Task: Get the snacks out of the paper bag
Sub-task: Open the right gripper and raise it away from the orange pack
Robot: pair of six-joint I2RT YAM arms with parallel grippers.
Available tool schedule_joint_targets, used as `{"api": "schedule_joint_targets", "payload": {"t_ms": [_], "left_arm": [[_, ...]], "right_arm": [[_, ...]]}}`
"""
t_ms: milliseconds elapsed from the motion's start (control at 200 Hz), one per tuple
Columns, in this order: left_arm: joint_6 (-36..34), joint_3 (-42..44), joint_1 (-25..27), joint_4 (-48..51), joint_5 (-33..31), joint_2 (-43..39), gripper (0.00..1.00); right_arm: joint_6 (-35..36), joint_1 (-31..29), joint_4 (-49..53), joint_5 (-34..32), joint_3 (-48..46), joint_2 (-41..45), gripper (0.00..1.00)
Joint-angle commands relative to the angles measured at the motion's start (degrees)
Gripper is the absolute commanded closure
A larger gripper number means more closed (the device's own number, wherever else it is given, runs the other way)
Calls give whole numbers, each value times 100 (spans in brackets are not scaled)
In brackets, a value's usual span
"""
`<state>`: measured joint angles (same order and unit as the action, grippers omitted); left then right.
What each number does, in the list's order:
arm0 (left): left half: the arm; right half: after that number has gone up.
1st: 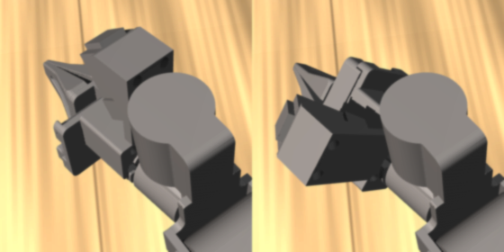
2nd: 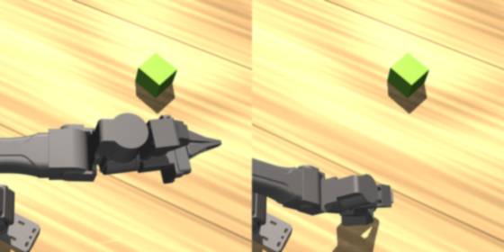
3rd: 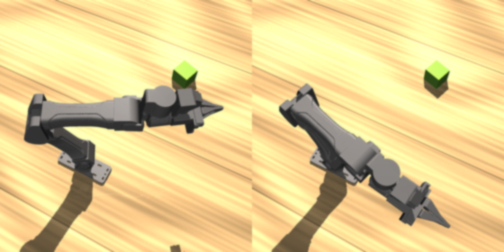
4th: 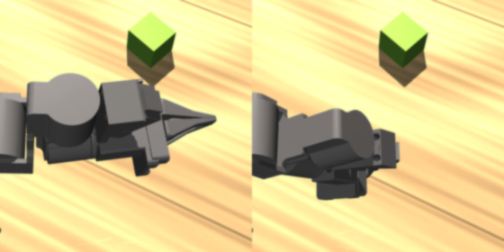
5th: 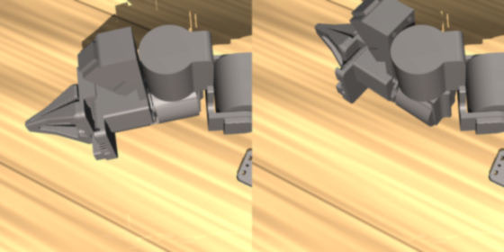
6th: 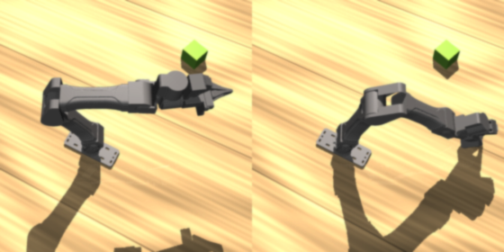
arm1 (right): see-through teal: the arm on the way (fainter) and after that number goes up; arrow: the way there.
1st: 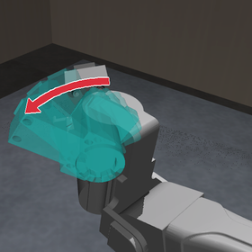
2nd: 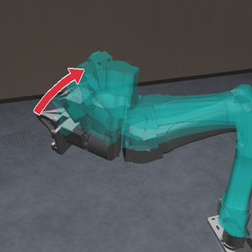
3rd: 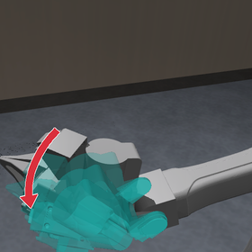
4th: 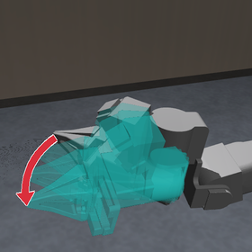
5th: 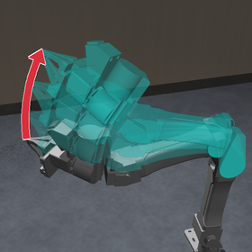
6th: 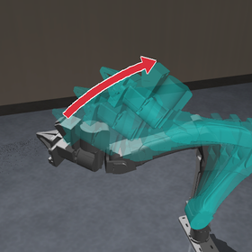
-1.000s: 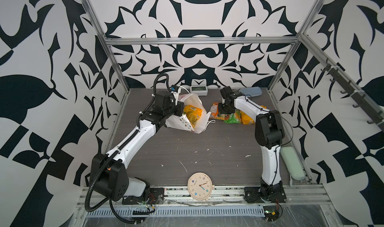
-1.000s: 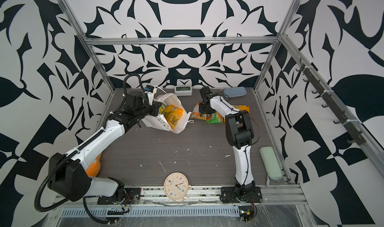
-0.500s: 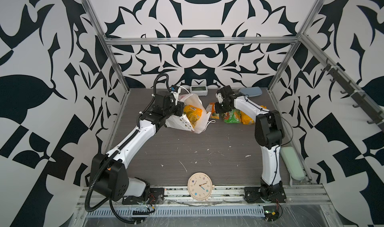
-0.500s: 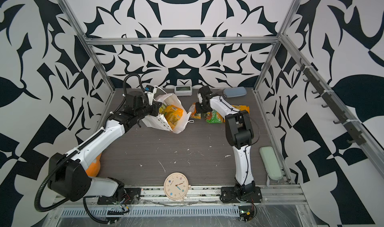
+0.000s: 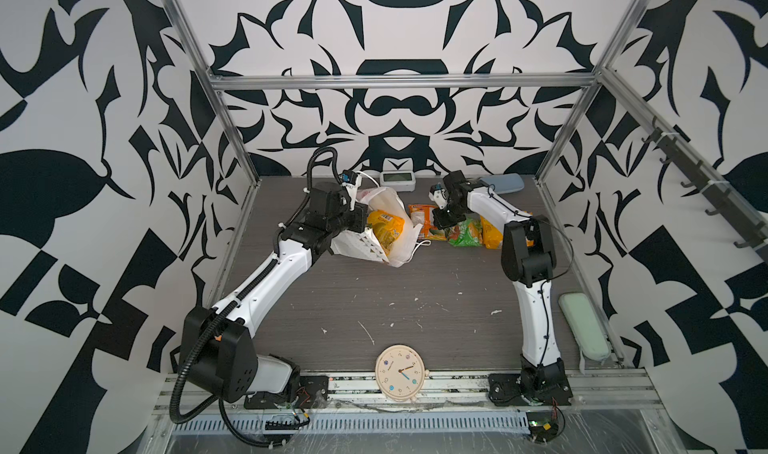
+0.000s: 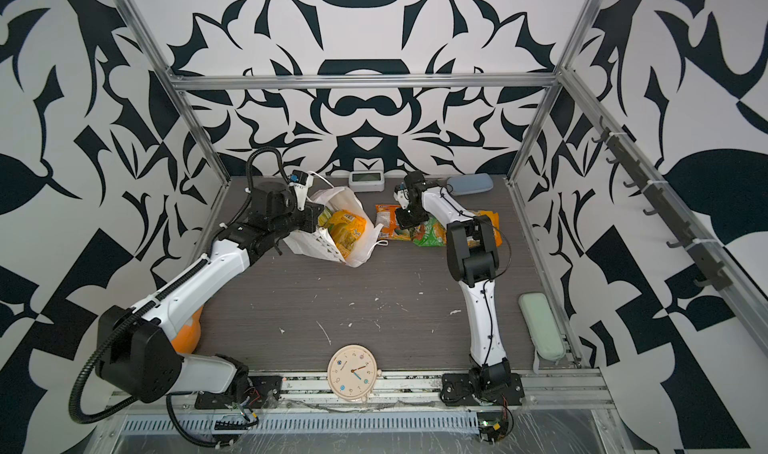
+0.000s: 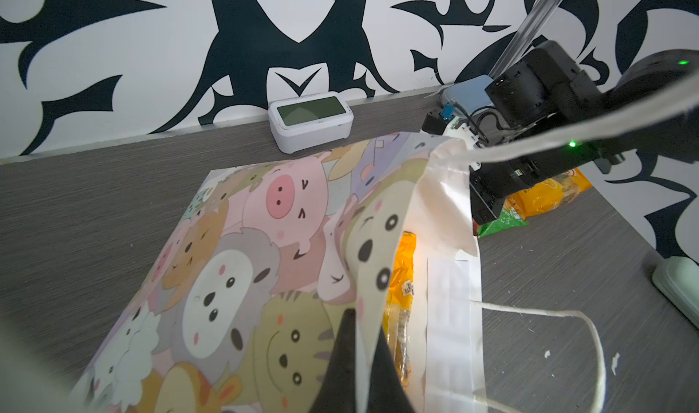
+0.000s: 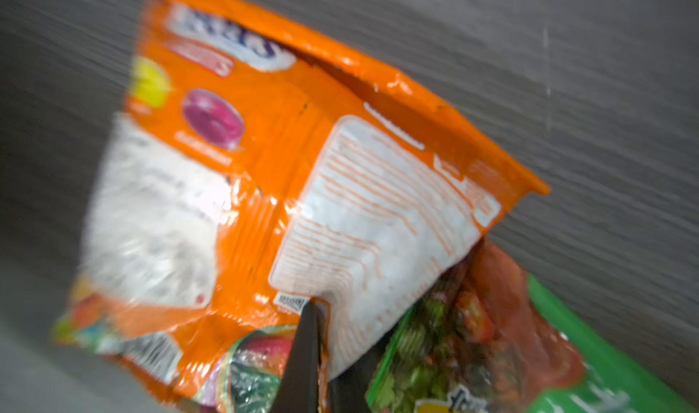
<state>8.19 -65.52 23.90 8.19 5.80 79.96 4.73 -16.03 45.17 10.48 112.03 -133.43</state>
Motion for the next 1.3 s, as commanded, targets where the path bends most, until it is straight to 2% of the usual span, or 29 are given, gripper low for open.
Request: {"api": "schedule_joint_targets", "payload": {"t_ms": [0, 305, 575, 825, 1075, 1100, 1295], "left_arm": [[139, -45, -30, -488, 56, -195, 100], [153, -93, -34, -489, 105, -191, 100], [161, -36, -28, -510, 91, -183, 100], [170, -26, -32, -544, 93, -174, 100], [142, -66, -31, -485, 83, -182, 100], [133, -68, -30, -478, 76, -186, 100], [94, -69, -32, -485, 72, -187, 100]], "right_arm": [[88, 12, 588, -705, 279, -29, 100], [-2, 54, 756, -1246, 139, 187, 100], [-24, 304, 703, -1328, -277, 417, 100], [-21, 340, 709, -1017, -289, 550, 100], [-382, 273, 717, -509, -99, 938, 67], [-428, 263, 721, -529, -50, 1001, 61], [-726, 197, 1083, -903, 514, 1325, 53]]}}
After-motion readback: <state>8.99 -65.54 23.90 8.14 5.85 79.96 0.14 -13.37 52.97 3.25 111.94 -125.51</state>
